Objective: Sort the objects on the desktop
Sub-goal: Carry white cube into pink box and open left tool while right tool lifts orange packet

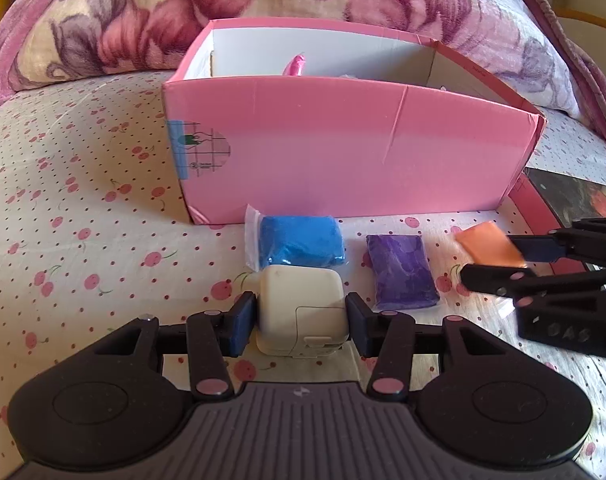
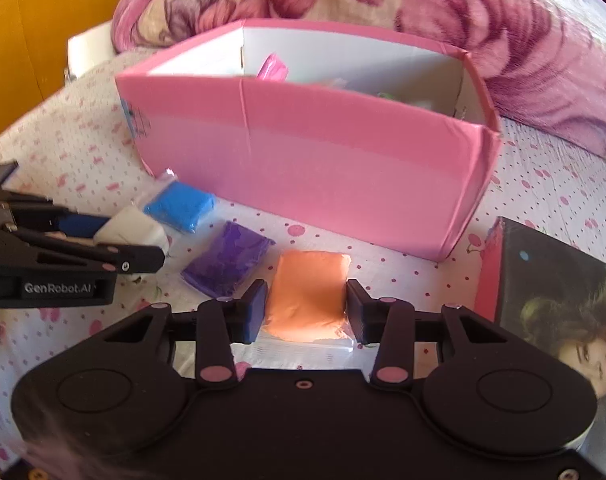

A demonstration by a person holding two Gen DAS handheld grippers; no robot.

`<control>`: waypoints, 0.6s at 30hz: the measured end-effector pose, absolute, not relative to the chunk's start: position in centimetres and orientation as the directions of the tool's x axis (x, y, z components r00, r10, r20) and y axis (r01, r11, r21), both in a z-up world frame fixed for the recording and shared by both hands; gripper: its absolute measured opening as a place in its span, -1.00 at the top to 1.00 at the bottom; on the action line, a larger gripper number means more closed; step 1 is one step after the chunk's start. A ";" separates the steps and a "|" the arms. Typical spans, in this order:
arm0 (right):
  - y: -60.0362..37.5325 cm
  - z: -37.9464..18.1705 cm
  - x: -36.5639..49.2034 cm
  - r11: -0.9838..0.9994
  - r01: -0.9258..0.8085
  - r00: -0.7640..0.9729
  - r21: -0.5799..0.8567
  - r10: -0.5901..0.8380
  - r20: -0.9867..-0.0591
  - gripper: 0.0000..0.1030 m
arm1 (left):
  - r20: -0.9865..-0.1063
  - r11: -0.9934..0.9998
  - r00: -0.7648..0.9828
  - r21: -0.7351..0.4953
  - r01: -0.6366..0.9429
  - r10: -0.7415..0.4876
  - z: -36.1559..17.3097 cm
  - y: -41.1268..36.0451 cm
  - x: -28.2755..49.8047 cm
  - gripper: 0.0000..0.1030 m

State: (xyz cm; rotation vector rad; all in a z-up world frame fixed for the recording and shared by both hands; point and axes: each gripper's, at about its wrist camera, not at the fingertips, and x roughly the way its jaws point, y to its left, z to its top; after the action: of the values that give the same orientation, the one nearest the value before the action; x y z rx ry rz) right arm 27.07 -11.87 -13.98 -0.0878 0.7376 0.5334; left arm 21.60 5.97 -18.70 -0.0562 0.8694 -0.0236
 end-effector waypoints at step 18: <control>-12.7 -13.8 27.3 0.852 -0.485 0.605 0.198 0.490 -0.628 0.19 | -0.687 0.997 0.725 -0.078 0.006 -0.058 -9.8 5.9 21.7 0.08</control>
State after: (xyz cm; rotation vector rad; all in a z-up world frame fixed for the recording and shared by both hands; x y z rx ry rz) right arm 27.28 -12.67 -13.76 0.0082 0.7287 0.5641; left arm 21.65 5.92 -9.85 -0.0717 0.7598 -0.0357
